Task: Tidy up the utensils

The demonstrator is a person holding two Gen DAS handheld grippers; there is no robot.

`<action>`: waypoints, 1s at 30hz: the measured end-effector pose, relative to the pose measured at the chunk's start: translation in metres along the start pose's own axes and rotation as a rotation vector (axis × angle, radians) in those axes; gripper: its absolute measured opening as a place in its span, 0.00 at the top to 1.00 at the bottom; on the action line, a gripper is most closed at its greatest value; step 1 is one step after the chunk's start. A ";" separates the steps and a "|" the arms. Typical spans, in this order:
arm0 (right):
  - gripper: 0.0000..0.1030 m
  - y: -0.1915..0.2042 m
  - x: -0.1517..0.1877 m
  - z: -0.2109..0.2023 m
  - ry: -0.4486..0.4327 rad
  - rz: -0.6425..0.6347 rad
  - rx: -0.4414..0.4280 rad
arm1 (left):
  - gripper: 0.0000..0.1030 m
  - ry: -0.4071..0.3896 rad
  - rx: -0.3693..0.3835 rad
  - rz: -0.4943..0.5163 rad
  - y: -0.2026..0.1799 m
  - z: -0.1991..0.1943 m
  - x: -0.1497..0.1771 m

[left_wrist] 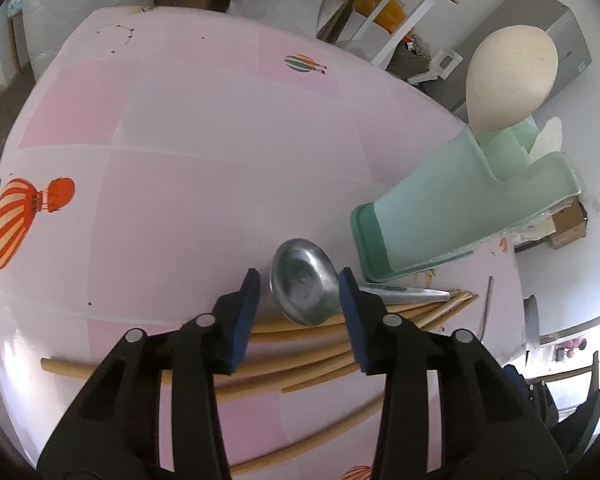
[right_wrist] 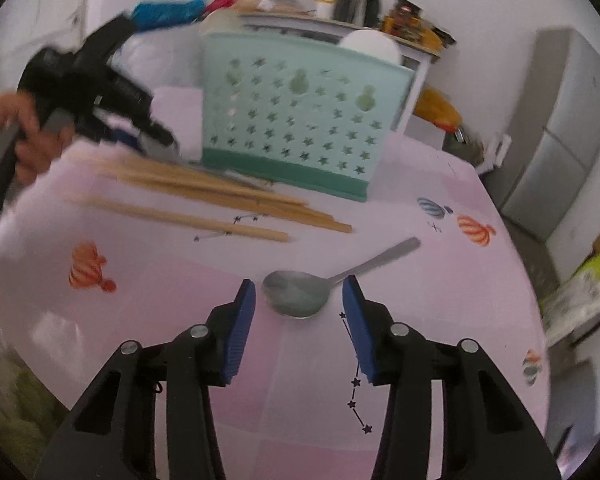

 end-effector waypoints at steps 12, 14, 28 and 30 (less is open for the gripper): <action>0.74 0.017 0.005 0.015 0.066 -0.142 0.089 | 0.85 -0.012 -0.026 -0.043 0.013 -0.001 -0.002; 0.77 0.018 0.003 0.017 0.072 -0.150 0.099 | 0.87 -0.015 -0.030 -0.044 0.013 -0.001 -0.001; 0.94 0.033 0.000 0.028 0.084 -0.226 0.217 | 0.89 -0.060 -0.049 -0.071 0.016 -0.004 -0.002; 0.95 0.032 -0.001 0.028 0.079 -0.216 0.213 | 0.91 -0.074 -0.051 -0.071 0.015 -0.006 -0.003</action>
Point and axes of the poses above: each gripper's, at about its wrist camera, not at the fingertips, and z roughly the way its jaws point, y to its left, x to its underside, the point moved 7 cm from there along z, roughly the way its jaws point, and after that the axes turned 4 degrees about -z, right-handed, at the moved point
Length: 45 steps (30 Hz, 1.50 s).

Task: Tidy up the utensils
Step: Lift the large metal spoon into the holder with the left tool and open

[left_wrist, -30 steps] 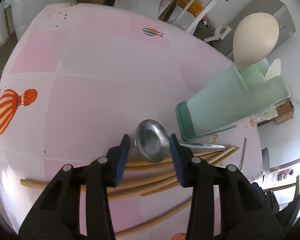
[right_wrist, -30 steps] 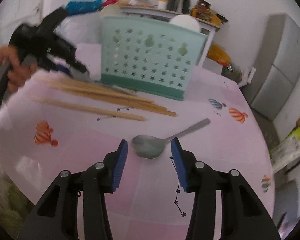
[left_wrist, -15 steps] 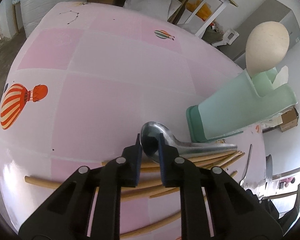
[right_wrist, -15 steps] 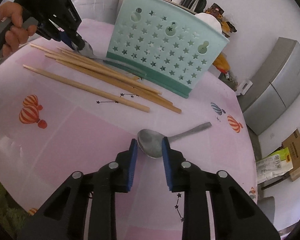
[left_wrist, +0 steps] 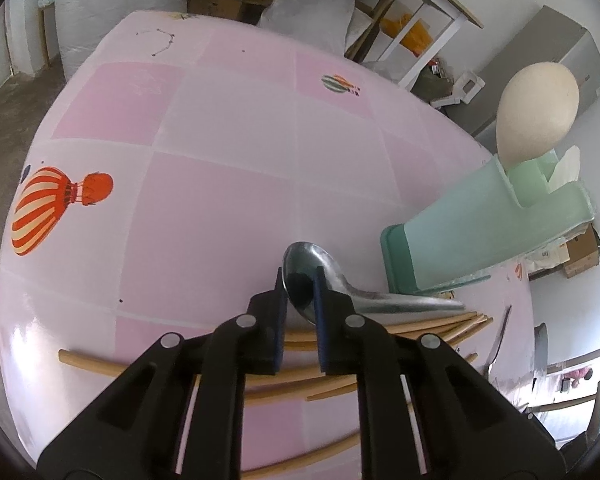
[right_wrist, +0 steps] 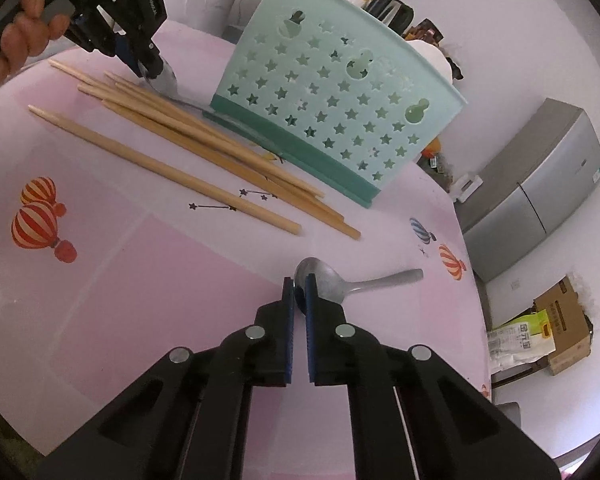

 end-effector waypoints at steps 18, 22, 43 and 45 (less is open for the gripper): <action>0.97 -0.040 -0.016 -0.031 -0.069 0.241 -0.092 | 0.98 -0.322 -0.037 0.266 -0.052 -0.083 0.001; 0.98 -0.044 -0.017 -0.035 -0.079 0.265 -0.092 | 0.99 -0.406 -0.063 0.406 -0.079 -0.109 0.011; 0.98 -0.057 -0.015 -0.042 -0.117 0.335 -0.106 | 0.99 -0.587 0.100 0.651 -0.166 -0.223 0.008; 0.98 -0.057 -0.015 -0.041 -0.117 0.339 -0.109 | 0.99 -0.626 0.097 0.648 -0.172 -0.233 0.001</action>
Point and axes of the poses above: each gripper's, at about its wrist camera, not at the fingertips, and z roughly the way its jaws point, y to its left, x to its underside, the point moved 7 cm from there along z, roughly the way its jaws point, and after that the axes turned 4 degrees about -z, right-handed, at the moved point
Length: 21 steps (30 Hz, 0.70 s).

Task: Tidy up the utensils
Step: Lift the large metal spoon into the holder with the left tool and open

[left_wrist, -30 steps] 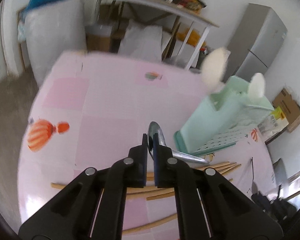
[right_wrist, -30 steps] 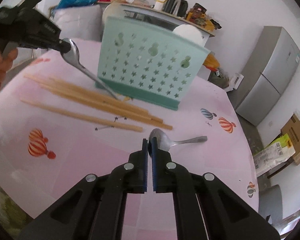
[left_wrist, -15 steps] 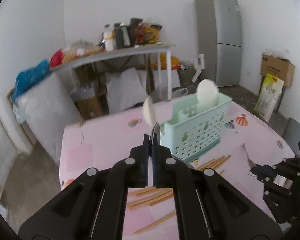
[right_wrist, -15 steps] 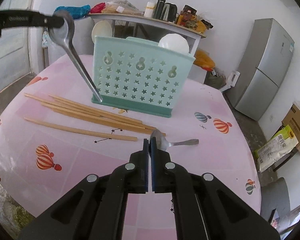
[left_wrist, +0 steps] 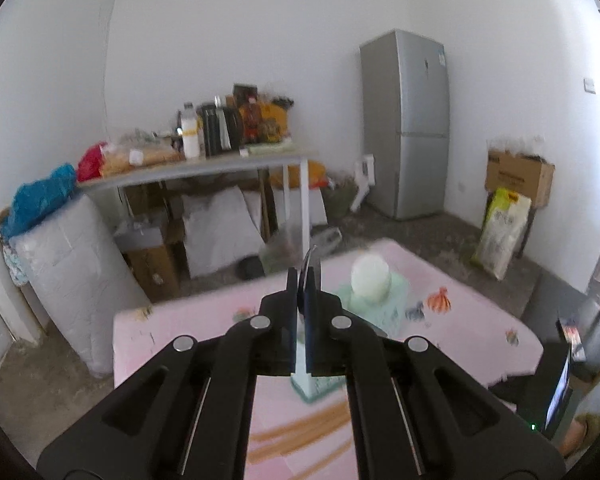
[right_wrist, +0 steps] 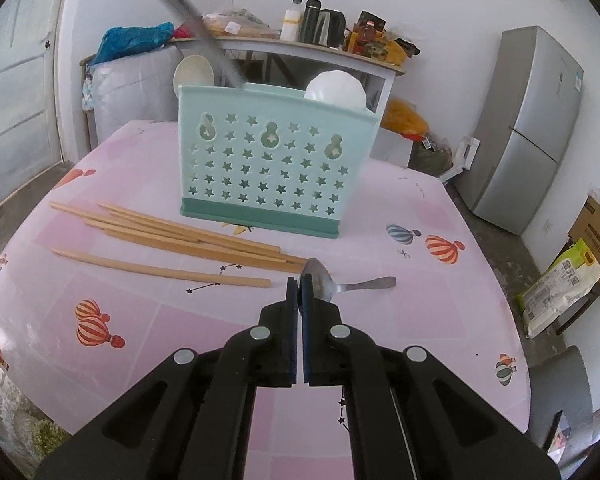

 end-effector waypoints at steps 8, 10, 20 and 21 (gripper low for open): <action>0.98 -0.007 -0.003 0.000 -0.005 0.026 -0.002 | 0.99 -0.025 -0.134 0.129 -0.003 0.018 -0.021; 0.98 -0.009 -0.003 0.000 -0.007 0.029 0.000 | 0.99 0.020 -0.158 0.150 -0.003 0.029 -0.014; 0.98 -0.014 -0.005 -0.001 -0.014 0.044 -0.001 | 0.94 0.176 -0.086 0.084 -0.002 0.088 0.020; 0.98 -0.015 -0.005 -0.001 -0.016 0.048 0.000 | 0.86 0.176 -0.056 0.051 -0.002 0.090 0.020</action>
Point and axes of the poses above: each gripper's, at about its wrist camera, not at the fingertips, and z roughly the way its jaws point, y to its left, x to its underside, the point moved 7 cm from there along z, roughly the way its jaws point, and after that the axes turned 4 degrees about -z, right-handed, at the moved point
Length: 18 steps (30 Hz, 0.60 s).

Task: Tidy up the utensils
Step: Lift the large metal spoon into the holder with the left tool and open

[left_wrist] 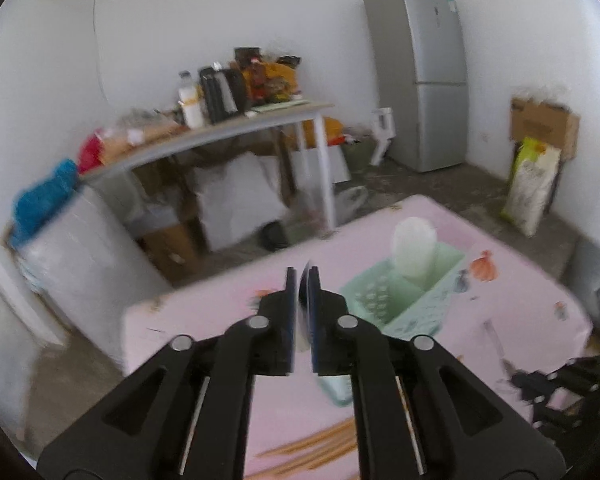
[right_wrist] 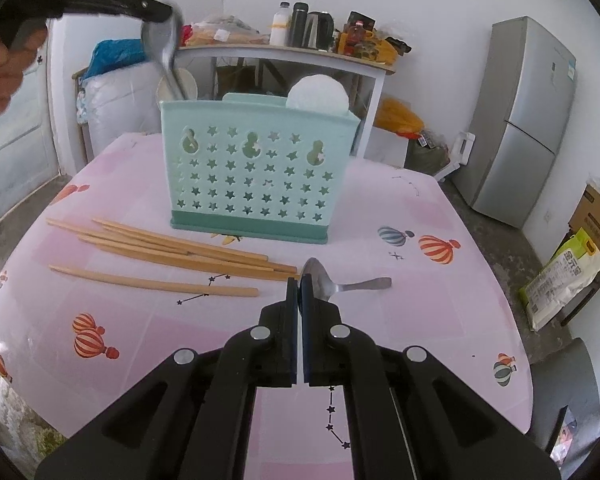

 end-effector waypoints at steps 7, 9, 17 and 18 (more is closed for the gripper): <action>0.98 -0.018 -0.010 -0.009 -0.022 0.073 -0.020 | 0.63 -0.062 0.028 -0.066 0.007 -0.011 0.004; 0.98 -0.024 -0.014 -0.013 -0.033 0.101 -0.032 | 0.63 -0.062 0.027 -0.085 0.010 -0.012 0.008; 0.98 -0.073 -0.041 -0.039 -0.103 0.272 -0.113 | 0.60 -0.020 0.025 -0.188 0.028 -0.012 0.049; 0.98 -0.081 -0.047 -0.044 -0.121 0.300 -0.131 | 0.60 -0.008 0.024 -0.200 0.030 -0.011 0.057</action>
Point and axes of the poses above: each gripper's, at about its wrist camera, not at the fingertips, and z roughly the way its jaws point, y to its left, x to its underside, the point moved 7 cm from there along z, roughly the way its jaws point, and after that the axes turned 4 degrees about -z, right-handed, at the moved point
